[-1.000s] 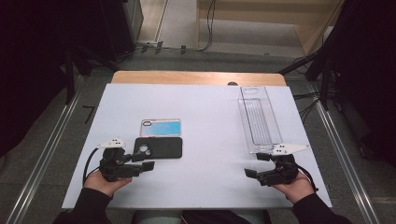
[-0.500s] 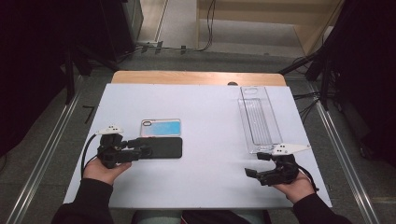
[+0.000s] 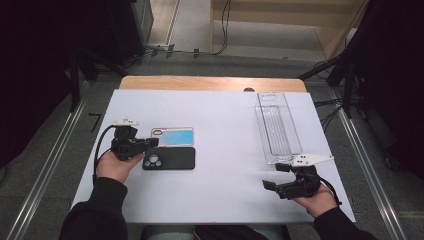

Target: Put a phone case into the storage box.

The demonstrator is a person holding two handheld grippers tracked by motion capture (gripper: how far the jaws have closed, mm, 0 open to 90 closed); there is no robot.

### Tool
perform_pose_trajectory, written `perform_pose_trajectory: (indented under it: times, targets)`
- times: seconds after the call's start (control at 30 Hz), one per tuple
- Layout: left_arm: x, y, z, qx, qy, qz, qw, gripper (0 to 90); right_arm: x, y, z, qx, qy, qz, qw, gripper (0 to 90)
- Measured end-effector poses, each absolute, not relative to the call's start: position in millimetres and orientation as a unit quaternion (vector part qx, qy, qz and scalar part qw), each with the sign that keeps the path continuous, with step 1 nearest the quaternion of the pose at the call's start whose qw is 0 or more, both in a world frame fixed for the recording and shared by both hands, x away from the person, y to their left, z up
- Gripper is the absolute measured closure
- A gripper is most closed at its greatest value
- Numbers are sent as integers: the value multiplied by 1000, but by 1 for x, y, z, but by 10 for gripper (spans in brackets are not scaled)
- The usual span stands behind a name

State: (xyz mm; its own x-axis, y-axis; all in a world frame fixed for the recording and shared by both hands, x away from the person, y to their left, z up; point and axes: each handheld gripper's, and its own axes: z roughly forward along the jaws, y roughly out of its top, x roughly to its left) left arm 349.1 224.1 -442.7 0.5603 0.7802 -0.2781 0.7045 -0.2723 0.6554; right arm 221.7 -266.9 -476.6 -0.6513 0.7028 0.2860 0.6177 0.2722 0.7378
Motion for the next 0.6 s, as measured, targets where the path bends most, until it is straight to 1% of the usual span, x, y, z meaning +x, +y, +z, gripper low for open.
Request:
perform_pose_trajectory:
  times: [0.1,0.13,0.2,0.47,0.6]
  targets:
    - [362,230,-458,792,492,36,360,900,221,-267,-476,413,797,438,48,121]
    - [364,231,-461,792,496,39,355,900,221,-267,-476,412,797,438,48,120]
    - [367,233,-464,790,500,47,351,900,221,-267,-476,412,797,439,49,121]
    - [371,243,-473,782,521,43,341,900,220,-267,-476,411,797,439,49,121]
    - [374,244,-477,783,527,44,326,900,220,-267,-476,412,797,439,49,121]
